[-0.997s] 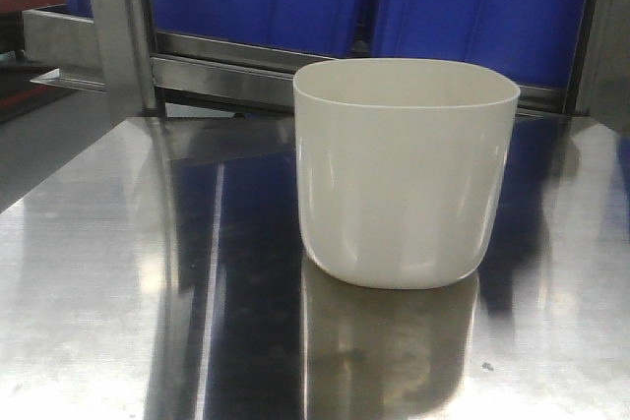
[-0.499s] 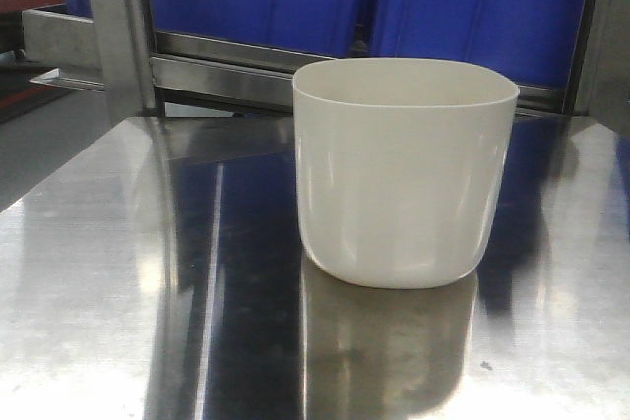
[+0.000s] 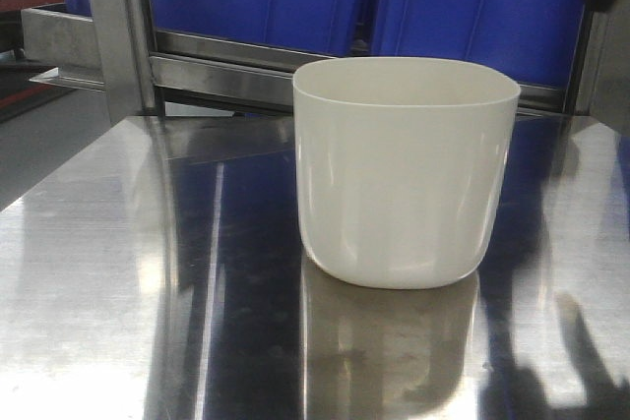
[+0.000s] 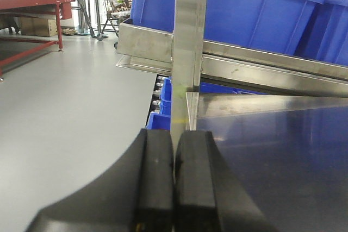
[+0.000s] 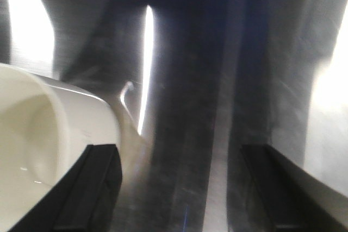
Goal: Move white bin to right shelf second layer
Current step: 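Lower the right gripper onto the white bin's rim and close it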
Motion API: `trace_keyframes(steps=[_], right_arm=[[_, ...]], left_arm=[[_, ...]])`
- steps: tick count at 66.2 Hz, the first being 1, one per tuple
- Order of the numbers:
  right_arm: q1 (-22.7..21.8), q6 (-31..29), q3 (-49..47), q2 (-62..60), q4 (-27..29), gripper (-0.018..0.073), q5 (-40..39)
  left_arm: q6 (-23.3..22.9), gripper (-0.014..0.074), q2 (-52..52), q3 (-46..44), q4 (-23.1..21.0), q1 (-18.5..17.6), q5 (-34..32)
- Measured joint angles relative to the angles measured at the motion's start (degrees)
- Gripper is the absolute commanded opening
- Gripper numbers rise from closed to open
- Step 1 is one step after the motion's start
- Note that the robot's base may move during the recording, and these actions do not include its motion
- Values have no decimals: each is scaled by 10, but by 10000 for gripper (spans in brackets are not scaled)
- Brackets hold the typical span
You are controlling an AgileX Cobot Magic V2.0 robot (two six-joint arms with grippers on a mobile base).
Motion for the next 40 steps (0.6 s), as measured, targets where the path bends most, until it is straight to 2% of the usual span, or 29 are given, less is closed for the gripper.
trace_keyframes(steps=[24, 40], right_arm=[[96, -1, -33, 45, 1, 569, 19], [116, -2, -33, 87, 3, 569, 20]], left_arm=[[0, 85, 0, 0, 0, 0, 0], [0, 85, 0, 0, 0, 0, 0]])
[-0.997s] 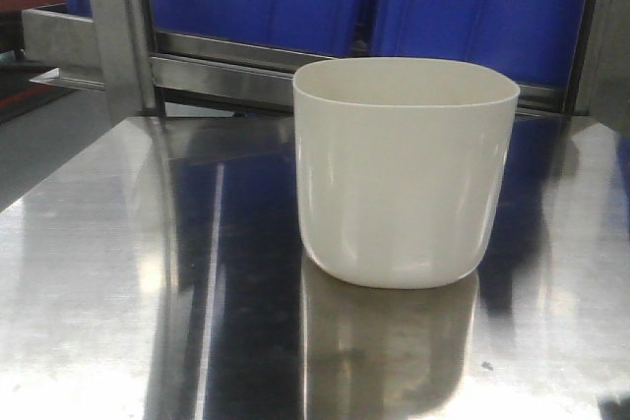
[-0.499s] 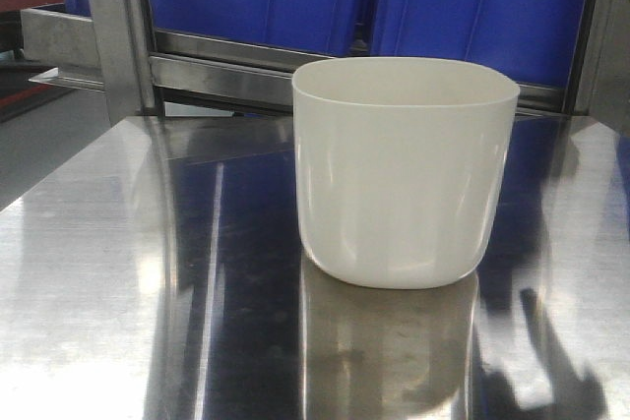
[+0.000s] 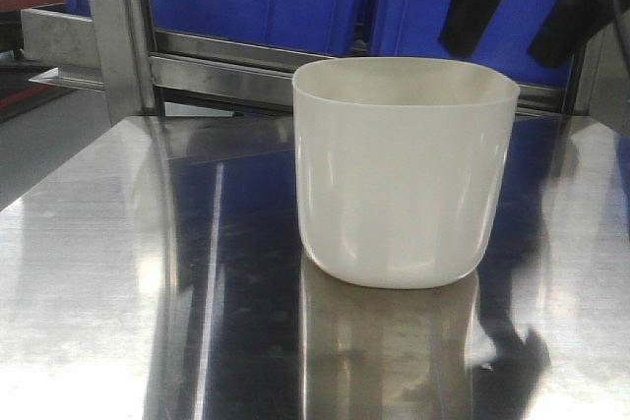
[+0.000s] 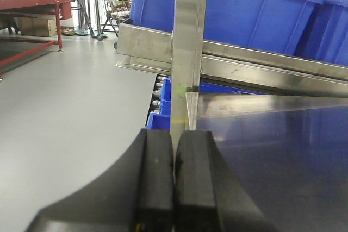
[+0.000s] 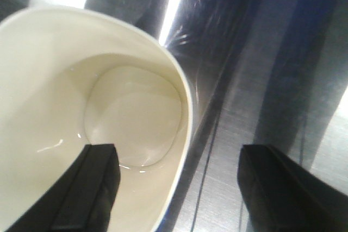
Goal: Move white bin to right shelf second layer
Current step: 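Lower the right gripper onto the white bin's rim and close it, then lift the white bin off the shelf with the right gripper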
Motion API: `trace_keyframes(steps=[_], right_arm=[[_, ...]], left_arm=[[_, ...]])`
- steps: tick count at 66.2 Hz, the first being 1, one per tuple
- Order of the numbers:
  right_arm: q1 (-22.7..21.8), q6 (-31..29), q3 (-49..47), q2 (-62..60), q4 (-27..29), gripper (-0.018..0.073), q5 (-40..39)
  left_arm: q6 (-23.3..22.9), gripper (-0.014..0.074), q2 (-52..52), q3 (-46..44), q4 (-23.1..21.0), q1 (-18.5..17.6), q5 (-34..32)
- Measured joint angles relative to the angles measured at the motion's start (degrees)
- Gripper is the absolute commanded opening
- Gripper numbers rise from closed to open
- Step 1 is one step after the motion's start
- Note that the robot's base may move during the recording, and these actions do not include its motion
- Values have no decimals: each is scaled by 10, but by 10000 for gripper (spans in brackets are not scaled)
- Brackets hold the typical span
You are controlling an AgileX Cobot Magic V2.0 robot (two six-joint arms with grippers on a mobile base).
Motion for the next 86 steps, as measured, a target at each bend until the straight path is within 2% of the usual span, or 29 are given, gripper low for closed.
trace_keyframes(steps=[40, 44, 48, 54, 59, 60, 64, 86], right_arm=[[0, 0, -1, 102, 0, 567, -4], [0, -1, -1, 112, 0, 526, -5], [0, -1, -1, 115, 0, 440, -7], [0, -1, -1, 116, 0, 251, -10], [0, -1, -1, 116, 0, 52, -13], [0, -1, -1, 116, 0, 36, -16], [0, -1, -1, 116, 0, 74, -21], [0, -2, -1, 30, -16, 53, -77]], left_arm=[[0, 85, 0, 0, 0, 0, 0], [0, 85, 0, 0, 0, 0, 0], [0, 85, 0, 0, 0, 0, 0], [0, 85, 0, 0, 0, 0, 0], [0, 85, 0, 0, 0, 0, 0], [0, 85, 0, 0, 0, 0, 0], [0, 85, 0, 0, 0, 0, 0], [0, 85, 0, 0, 0, 0, 0]])
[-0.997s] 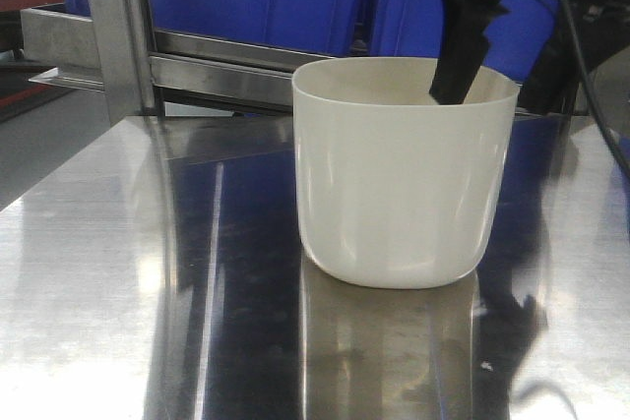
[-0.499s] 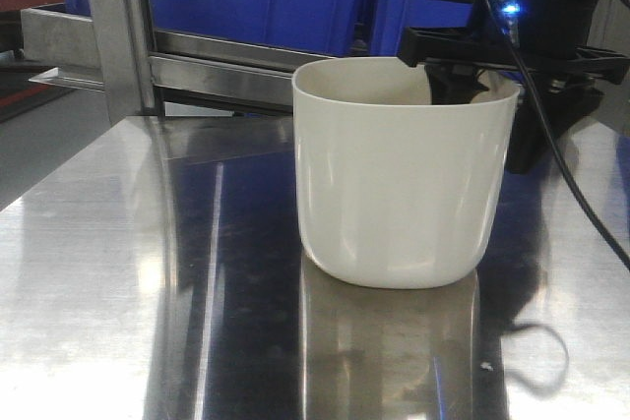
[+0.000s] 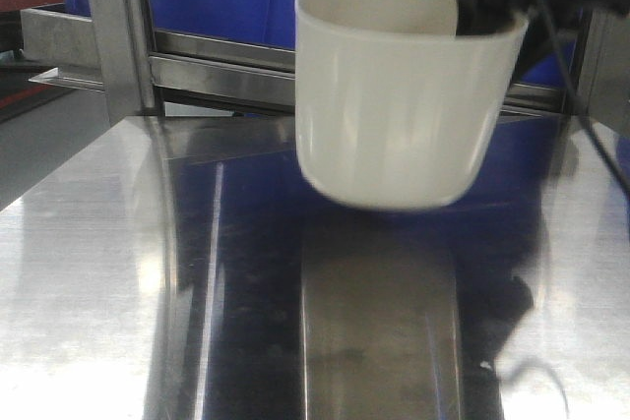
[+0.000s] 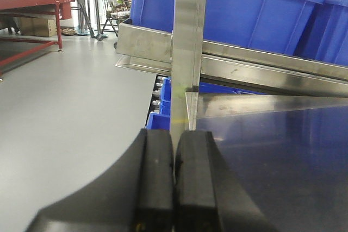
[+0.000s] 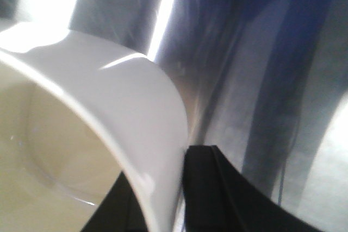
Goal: Move white bin to right shelf second layer
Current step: 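Lift the white bin off the shelf with the right gripper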
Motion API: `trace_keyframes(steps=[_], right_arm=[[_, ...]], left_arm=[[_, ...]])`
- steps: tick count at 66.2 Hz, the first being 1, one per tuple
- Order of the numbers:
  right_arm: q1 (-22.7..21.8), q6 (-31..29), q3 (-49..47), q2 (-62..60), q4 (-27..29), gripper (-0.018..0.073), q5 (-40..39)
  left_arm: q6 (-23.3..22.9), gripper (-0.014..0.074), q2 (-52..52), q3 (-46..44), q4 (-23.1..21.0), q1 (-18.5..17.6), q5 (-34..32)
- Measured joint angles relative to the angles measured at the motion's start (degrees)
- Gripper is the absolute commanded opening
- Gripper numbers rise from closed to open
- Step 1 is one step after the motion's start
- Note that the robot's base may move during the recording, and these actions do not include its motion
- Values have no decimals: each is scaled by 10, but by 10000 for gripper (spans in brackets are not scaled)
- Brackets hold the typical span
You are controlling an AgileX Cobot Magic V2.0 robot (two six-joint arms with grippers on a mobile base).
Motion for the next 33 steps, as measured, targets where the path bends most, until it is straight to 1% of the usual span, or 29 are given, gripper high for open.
trace_keyframes(steps=[18, 26, 33], right_arm=[[0, 0, 5, -140, -8, 53, -12], [0, 0, 39, -212, -8, 53, -16], [0, 0, 93, -276, -8, 53, -25]], left_arm=[[0, 85, 0, 0, 0, 0, 0], [0, 85, 0, 0, 0, 0, 0], [0, 85, 0, 0, 0, 0, 0]])
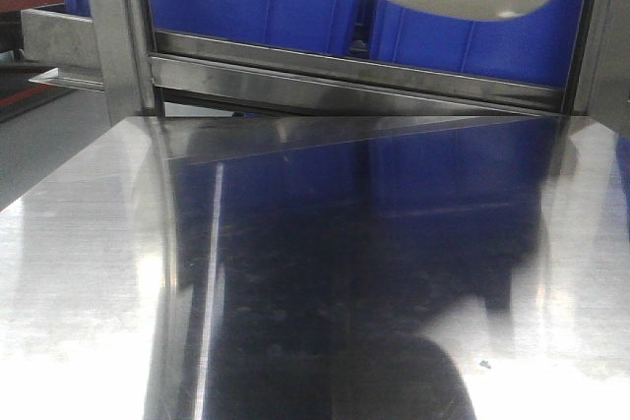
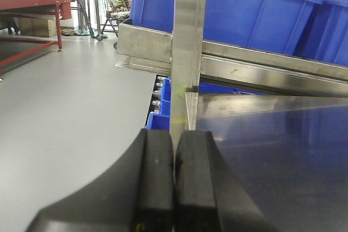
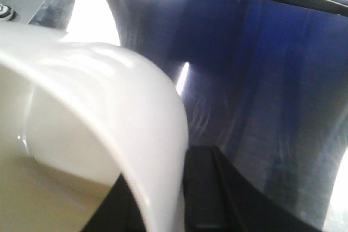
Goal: Move white bin to right shelf second layer
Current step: 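Lift the white bin off the shelf with the right gripper, then hold the white bin raised in the right gripper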
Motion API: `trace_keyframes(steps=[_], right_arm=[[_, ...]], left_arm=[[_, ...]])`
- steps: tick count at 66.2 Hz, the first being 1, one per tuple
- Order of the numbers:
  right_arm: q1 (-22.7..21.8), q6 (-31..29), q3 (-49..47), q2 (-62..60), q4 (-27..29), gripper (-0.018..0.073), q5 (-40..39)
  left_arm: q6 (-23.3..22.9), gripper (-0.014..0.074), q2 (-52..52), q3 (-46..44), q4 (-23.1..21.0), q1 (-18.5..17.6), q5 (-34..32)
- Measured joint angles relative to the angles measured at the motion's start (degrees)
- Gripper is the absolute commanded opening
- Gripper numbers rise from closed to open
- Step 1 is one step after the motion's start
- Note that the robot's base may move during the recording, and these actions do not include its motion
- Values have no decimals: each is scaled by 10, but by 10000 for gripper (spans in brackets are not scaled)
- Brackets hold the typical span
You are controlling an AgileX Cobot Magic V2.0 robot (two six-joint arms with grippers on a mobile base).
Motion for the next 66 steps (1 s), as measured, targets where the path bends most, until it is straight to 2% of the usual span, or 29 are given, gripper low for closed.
trace_keyframes(steps=[15, 27, 50, 66], right_arm=[[0, -1, 165, -158, 0, 53, -57], [0, -1, 243, -232, 0, 53, -77], [0, -2, 256, -245, 0, 53, -125], [0, -2, 256, -245, 0, 53, -128]], left_arm=[[0, 85, 0, 0, 0, 0, 0], [0, 85, 0, 0, 0, 0, 0], [0, 85, 0, 0, 0, 0, 0], [0, 85, 0, 0, 0, 0, 0]])
